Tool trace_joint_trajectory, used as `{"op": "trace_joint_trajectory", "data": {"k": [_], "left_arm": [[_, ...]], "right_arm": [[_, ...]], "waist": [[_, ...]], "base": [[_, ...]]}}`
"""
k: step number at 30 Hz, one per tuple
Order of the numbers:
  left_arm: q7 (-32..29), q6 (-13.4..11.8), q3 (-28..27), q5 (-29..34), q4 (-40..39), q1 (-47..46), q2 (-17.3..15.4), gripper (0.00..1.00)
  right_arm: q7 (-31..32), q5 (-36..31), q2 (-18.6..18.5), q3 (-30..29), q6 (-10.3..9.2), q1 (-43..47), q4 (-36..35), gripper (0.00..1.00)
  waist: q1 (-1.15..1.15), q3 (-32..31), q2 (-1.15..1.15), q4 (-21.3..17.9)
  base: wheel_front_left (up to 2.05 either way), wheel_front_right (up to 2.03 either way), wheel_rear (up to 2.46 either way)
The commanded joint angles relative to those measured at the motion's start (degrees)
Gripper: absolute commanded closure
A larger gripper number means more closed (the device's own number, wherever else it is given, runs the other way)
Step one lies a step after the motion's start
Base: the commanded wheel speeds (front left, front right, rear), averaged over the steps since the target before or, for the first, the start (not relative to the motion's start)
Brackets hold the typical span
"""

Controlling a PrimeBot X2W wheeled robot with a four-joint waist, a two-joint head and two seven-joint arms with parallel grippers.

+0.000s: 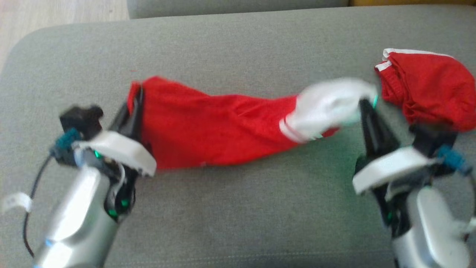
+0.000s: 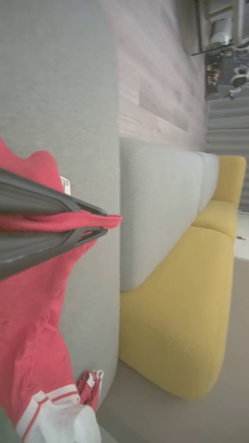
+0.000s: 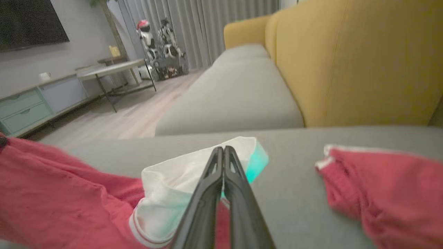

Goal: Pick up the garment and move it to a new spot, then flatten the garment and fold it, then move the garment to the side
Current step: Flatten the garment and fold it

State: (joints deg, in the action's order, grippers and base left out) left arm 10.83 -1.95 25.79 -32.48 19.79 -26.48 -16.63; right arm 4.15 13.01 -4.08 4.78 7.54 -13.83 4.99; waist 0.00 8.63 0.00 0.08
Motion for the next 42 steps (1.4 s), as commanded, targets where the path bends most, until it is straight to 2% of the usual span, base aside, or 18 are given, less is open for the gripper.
{"op": "trace_joint_trajectory", "data": {"k": [1,10,11,12,13,14,15,16,17,21,25,29,35,42], "left_arm": [[1.12,0.34,-2.03,-1.19,1.82,-0.32,-0.44,1.0],[2.28,1.58,-1.77,-3.4,11.62,2.86,2.02,1.0],[2.43,1.62,-1.84,-3.53,12.27,2.99,2.18,0.75],[2.64,1.47,-1.89,-3.4,12.74,3.07,2.25,0.4],[2.89,1.23,-1.75,-2.87,13.02,3.13,2.17,0.0],[3.12,1.05,-1.68,-2.47,13.11,3.27,2.19,0.0],[3.33,0.7,-1.54,-1.82,13.07,3.47,2.07,0.0],[3.53,0.4,-1.47,-1.23,12.79,3.77,1.98,0.0],[3.7,0.0,-1.5,-0.63,12.28,4.15,1.87,0.0],[4.1,-2.98,-2.45,2.89,8.06,6.21,0.67,0.0],[4.14,-6.65,-5.81,7.05,-0.96,10.02,-0.04,0.0],[4.16,-9.13,-8.3,10.44,-9.21,14.79,-0.26,0.0],[4.16,-10.91,-9.44,12.61,-16.21,20.95,-0.66,0.0],[3.11,-12.25,-9.2,12.79,-19.77,25.09,-1.22,0.0]], "right_arm": [[-1.45,1.06,0.77,1.43,-0.05,1.54,0.72,1.0],[-4.7,4.68,1.18,3.81,-0.05,5.6,9.79,1.0],[-5.16,4.99,1.18,4.04,-0.05,5.33,10.73,1.0],[-5.5,5.13,1.18,4.23,-0.05,4.97,11.69,1.0],[-5.75,5.06,1.19,4.44,-0.05,4.55,12.59,1.0],[-5.94,4.89,1.19,4.6,-0.05,4.11,13.39,1.0],[-6.18,4.41,1.19,4.89,-0.05,3.68,13.96,0.71],[-6.63,4.12,1.19,5.13,-0.05,3.32,14.19,0.27],[-7.1,3.8,1.19,5.28,-0.05,3.06,14.21,0.0],[-9.5,1.57,1.2,4.57,-0.05,2.94,12.24,0.0],[-11.03,-1.87,1.2,3.16,-0.05,4.2,7.66,0.0],[-11.3,-4.4,1.2,1.52,-0.05,6.31,2.11,0.0],[-9.34,-5.43,1.2,-0.45,-0.05,10.34,-4.76,0.0],[-7.13,-5.07,1.2,-1.13,-0.05,14.74,-9.18,0.0]], "waist": [[0.0,0.47,0.0,-0.05],[0.0,1.41,0.0,-0.39],[0.0,1.34,0.0,-0.43],[0.0,1.24,0.0,-0.42],[0.0,1.11,0.0,-0.39],[0.0,0.91,0.0,-0.32],[0.0,0.66,0.0,-0.22],[0.0,0.39,0.0,-0.09],[0.0,0.12,0.0,0.04],[0.0,-0.94,0.0,0.53],[0.0,-1.83,0.0,0.83],[0.0,-2.73,0.0,1.03],[0.0,-3.81,0.0,1.16],[0.0,-4.67,0.0,1.27]], "base": [[0.0,0.0,0.0],[0.0,0.0,0.0],[0.0,0.0,0.0],[0.0,0.0,0.0],[0.0,0.0,0.0],[0.0,0.0,0.0],[0.0,0.0,0.0],[0.0,0.0,0.0],[0.0,0.0,0.0],[0.0,0.0,0.0],[0.0,0.0,0.0],[0.0,0.0,0.0],[0.0,0.0,0.0],[0.0,0.0,0.0]]}}
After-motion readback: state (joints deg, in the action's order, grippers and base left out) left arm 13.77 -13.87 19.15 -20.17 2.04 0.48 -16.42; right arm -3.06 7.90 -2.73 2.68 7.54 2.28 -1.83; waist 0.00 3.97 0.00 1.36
